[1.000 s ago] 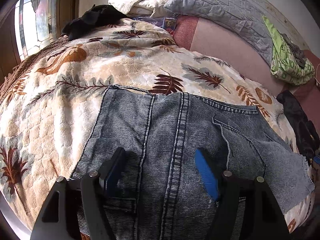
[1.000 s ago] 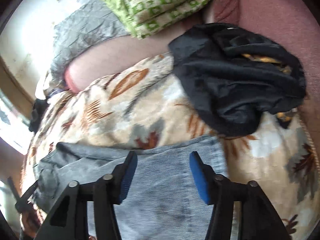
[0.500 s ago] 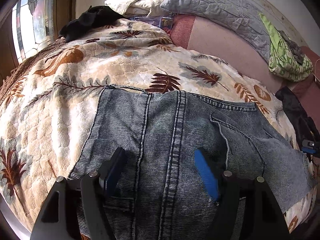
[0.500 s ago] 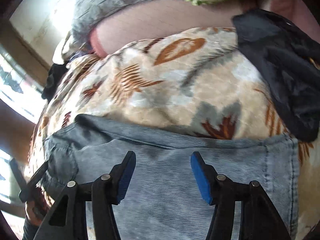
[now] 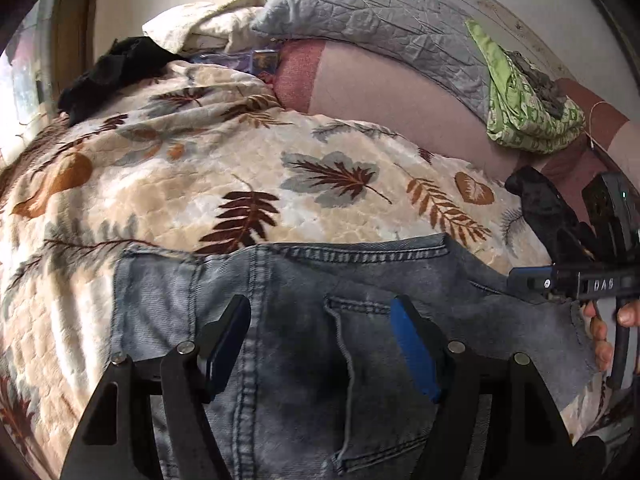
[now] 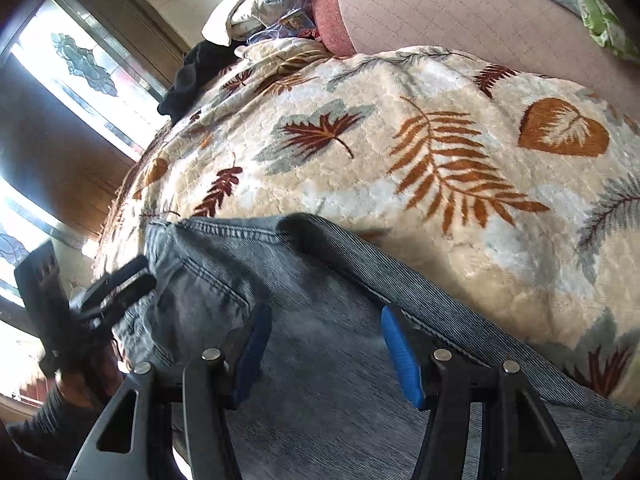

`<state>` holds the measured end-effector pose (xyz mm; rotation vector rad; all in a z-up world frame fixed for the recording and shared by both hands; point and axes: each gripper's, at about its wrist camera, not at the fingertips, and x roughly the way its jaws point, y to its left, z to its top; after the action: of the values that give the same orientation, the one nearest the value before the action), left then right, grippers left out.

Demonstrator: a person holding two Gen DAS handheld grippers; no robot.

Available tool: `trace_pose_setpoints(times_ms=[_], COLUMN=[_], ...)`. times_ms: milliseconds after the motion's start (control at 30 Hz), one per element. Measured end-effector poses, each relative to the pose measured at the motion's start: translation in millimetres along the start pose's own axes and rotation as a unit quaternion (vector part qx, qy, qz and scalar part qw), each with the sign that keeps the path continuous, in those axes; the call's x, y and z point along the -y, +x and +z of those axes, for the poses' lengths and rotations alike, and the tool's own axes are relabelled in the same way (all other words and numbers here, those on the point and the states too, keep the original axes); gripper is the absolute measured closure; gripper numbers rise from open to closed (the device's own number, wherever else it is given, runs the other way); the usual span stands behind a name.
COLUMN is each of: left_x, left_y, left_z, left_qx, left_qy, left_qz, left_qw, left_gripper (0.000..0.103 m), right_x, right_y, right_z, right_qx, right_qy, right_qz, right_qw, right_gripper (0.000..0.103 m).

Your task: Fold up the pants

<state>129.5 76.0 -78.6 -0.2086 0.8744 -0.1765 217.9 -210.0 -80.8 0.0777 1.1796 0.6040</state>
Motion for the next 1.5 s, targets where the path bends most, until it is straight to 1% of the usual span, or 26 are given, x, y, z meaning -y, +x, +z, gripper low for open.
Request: trace_pose_setpoints(times_ms=[67, 167, 267, 300, 400, 433, 467, 500, 600, 667, 733, 767, 800, 833, 900, 933, 967, 1000, 1033, 1067, 1133, 1233, 1300, 1367, 1433, 1500], left_x=[18.3, 50.9, 76.7, 81.6, 86.3, 84.4, 82.2, 80.3, 65.7, 50.5, 33.2, 25.5, 18.8, 13.3, 8.2, 7.6, 8.3, 8.6, 8.7, 8.7, 8.0, 8.3, 9.1, 10.3, 11.1, 13.5], left_y=[19.6, 42.8, 65.0, 71.2, 84.9, 79.4, 68.3, 54.8, 20.5, 8.4, 0.1, -2.3, -3.5, -2.6, 0.9, 0.9, 1.6, 1.3, 1.2, 1.5, 2.4, 0.9, -1.4, 2.7, 13.4, 21.8], left_z=[18.9, 35.5, 43.1, 44.1, 45.9, 46.7, 46.0, 43.2, 22.8, 5.0, -9.0, -13.2, -16.8, -19.6, -24.8, -27.1, -28.5, -29.1, -29.1, -28.8, -28.8, -28.1, -25.2, -22.3, -23.7, -28.9], left_qx=[-0.032, -0.06, -0.088, -0.095, -0.121, -0.115, -0.095, -0.074, -0.031, -0.024, -0.011, -0.006, -0.004, -0.007, -0.016, -0.011, -0.01, -0.008, -0.008, -0.007, -0.004, -0.007, 0.003, 0.006, -0.014, -0.03], left_qy=[0.028, 0.058, 0.076, 0.079, 0.075, 0.067, 0.063, 0.064, 0.079, 0.084, 0.07, 0.06, 0.05, 0.044, 0.046, 0.051, 0.054, 0.053, 0.052, 0.052, 0.053, 0.047, 0.038, 0.038, 0.04, 0.05], left_qz=[-0.015, -0.029, -0.015, -0.014, 0.02, 0.019, 0.014, 0.022, 0.06, 0.108, 0.132, 0.148, 0.151, 0.145, 0.141, 0.142, 0.144, 0.142, 0.137, 0.135, 0.134, 0.129, 0.119, 0.122, 0.13, 0.14], left_qw=[0.999, 0.9961, 0.9931, 0.9922, 0.9896, 0.991, 0.9934, 0.9949, 0.9946, 0.9904, 0.9887, 0.9871, 0.9872, 0.9885, 0.9887, 0.9885, 0.9881, 0.9884, 0.9891, 0.9895, 0.9895, 0.9906, 0.9922, 0.9918, 0.9905, 0.9885], left_gripper=[0.03, 0.03, 0.03, 0.03, 0.03, 0.03, 0.03, 0.03, 0.03, 0.03, 0.03, 0.03, 0.03, 0.03, 0.03, 0.03, 0.03, 0.03, 0.03, 0.03, 0.03, 0.03, 0.03, 0.03, 0.03, 0.03], right_x=[5.1, 9.7, 12.7, 11.8, 12.9, 13.1, 14.1, 13.0, 2.1, -8.3, -12.0, -14.1, -17.5, -21.9, -28.9, -29.9, -30.2, -29.5, -31.2, -34.7, -40.9, -42.9, -42.9, -41.6, -37.4, -33.3], right_y=[-7.1, -13.4, -20.1, -20.4, -23.2, -24.3, -24.4, -22.5, -13.0, -0.1, 16.0, 24.5, 33.7, 41.8, 57.4, 65.0, 72.0, 77.1, 80.8, 82.4, 82.1, 66.8, 63.0, 65.1, 71.8, 86.9], right_z=[-20.7, -49.7, -63.4, -63.9, -58.3, -55.2, -51.0, -45.7, -22.3, -3.4, 17.0, 26.4, 34.6, 40.9, 51.7, 56.2, 59.5, 61.7, 63.2, 63.4, 65.3, 76.7, 85.2, 93.9, 100.7, 103.1], right_qx=[-0.005, -0.008, 0.007, 0.008, 0.019, 0.027, 0.032, 0.037, 0.041, 0.034, 0.019, 0.011, 0.001, -0.009, -0.028, -0.038, -0.051, -0.061, -0.07, -0.077, -0.075, -0.049, -0.045, -0.041, -0.035, -0.041], right_qy=[-0.021, -0.06, -0.091, -0.101, -0.098, -0.088, -0.074, -0.063, -0.047, -0.041, -0.024, -0.017, -0.014, -0.018, -0.03, -0.03, -0.03, -0.032, -0.035, -0.043, -0.061, -0.06, -0.071, -0.075, -0.078, -0.087], right_qz=[-0.025, -0.074, -0.115, -0.117, -0.094, -0.076, -0.051, -0.029, 0.037, 0.072, 0.1, 0.108, 0.111, 0.108, 0.085, 0.075, 0.074, 0.071, 0.071, 0.07, 0.047, 0.048, 0.036, 0.028, 0.009, -0.015], right_qw=[0.999, 0.995, 0.989, 0.988, 0.991, 0.993, 0.995, 0.997, 0.997, 0.996, 0.995, 0.994, 0.994, 0.994, 0.996, 0.996, 0.996, 0.995, 0.994, 0.994, 0.994, 0.996, 0.996, 0.996, 0.996, 0.995], right_gripper=[0.042, 0.042, 0.042, 0.042, 0.042, 0.042, 0.042, 0.042, 0.042, 0.042, 0.042, 0.042, 0.043, 0.043, 0.043, 0.047, 0.06, 0.069, 0.092, 0.095, 0.095, 0.095, 0.095, 0.095, 0.096, 0.096])
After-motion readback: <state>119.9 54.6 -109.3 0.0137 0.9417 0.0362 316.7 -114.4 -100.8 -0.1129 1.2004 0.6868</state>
